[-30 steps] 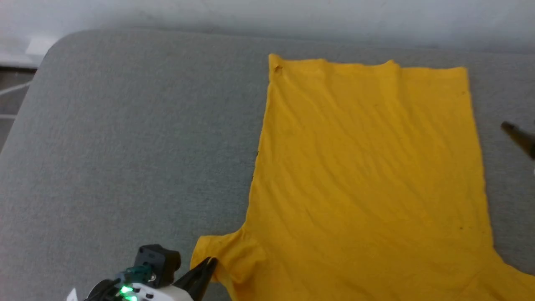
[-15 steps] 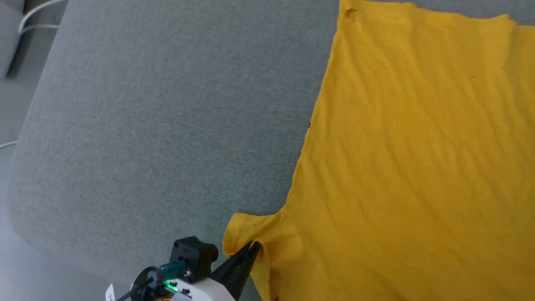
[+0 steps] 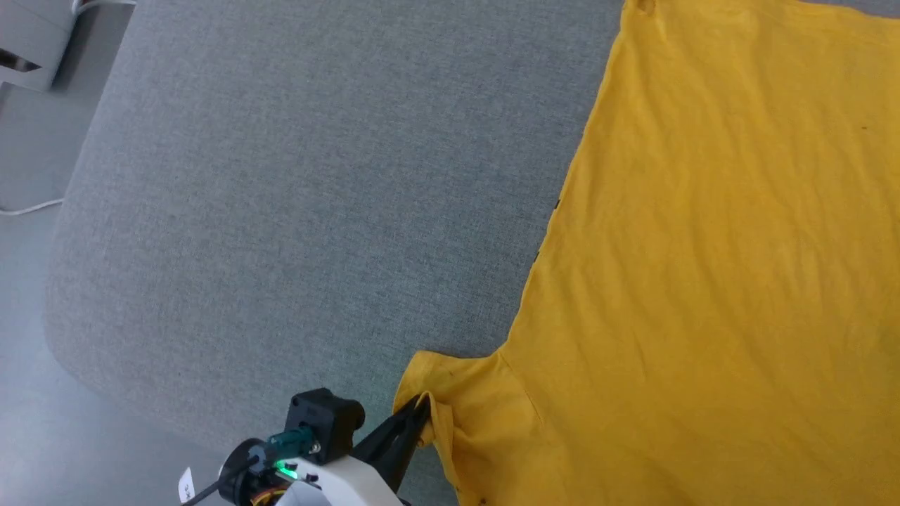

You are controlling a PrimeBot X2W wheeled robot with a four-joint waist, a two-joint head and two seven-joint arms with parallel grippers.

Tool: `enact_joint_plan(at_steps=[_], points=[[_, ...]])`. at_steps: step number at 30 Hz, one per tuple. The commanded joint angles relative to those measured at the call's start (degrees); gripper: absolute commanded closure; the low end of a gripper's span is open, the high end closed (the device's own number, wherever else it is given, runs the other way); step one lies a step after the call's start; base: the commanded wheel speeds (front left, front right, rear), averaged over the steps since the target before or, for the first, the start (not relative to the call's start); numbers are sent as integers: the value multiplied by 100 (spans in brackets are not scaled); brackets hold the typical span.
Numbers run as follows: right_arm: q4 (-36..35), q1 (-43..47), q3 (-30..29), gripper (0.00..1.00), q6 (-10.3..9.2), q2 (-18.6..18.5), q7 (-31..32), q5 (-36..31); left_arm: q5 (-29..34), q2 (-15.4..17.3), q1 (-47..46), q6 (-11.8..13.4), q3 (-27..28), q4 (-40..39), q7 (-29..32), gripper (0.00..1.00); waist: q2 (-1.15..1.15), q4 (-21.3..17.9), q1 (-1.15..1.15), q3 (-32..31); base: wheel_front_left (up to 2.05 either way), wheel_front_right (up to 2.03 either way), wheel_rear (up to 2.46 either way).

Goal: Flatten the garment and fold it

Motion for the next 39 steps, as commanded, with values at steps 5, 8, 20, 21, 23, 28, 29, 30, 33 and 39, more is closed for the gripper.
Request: enact_joint_plan(at_steps=[5,8,20,21,23,28,29,30,33,39], points=[[465,674,399,100,-4,152,-125,159,-49,81,5,66,127,38,-19,100,0,-512,1,-643,0,0,0],[532,932,606,100,-4,187,-239,263,-122,148,109,123,206,131,5,100,0,-764,1,-996,0,0,0],[-114,2359,935,100,-4,171,-362,1223,-520,271,796,343,471,396,-101,100,0,-1803,1,-2298,0,0,0],[-267,2516,909,100,-4,137,-347,1295,-552,273,854,366,492,415,-112,100,0,-1875,1,-2374,0,0,0],[-574,2835,782,100,-4,127,-268,1452,-600,298,972,417,554,454,-151,100,0,-2033,1,-2514,0,0,0],[-1558,3847,279,100,-4,76,145,1529,-671,348,1187,500,662,497,-246,100,0,-2266,1,-2776,0,0,0],[-1786,4082,147,100,-4,96,237,1523,-685,350,1224,516,675,500,-258,100,0,-2302,1,-2813,0,0,0],[-1989,4317,-44,100,-4,150,324,1520,-698,352,1256,527,686,497,-270,100,0,-2330,1,-2833,0,0,0],[-2617,5061,-523,100,-4,343,708,1401,-732,352,1322,545,709,504,-303,100,0,-2376,1,-2883,0,0,0],[-3685,6398,-1344,100,-4,1035,1472,1033,-808,317,1406,553,735,547,-369,100,0,-2382,1,-2951,0,0,0]])
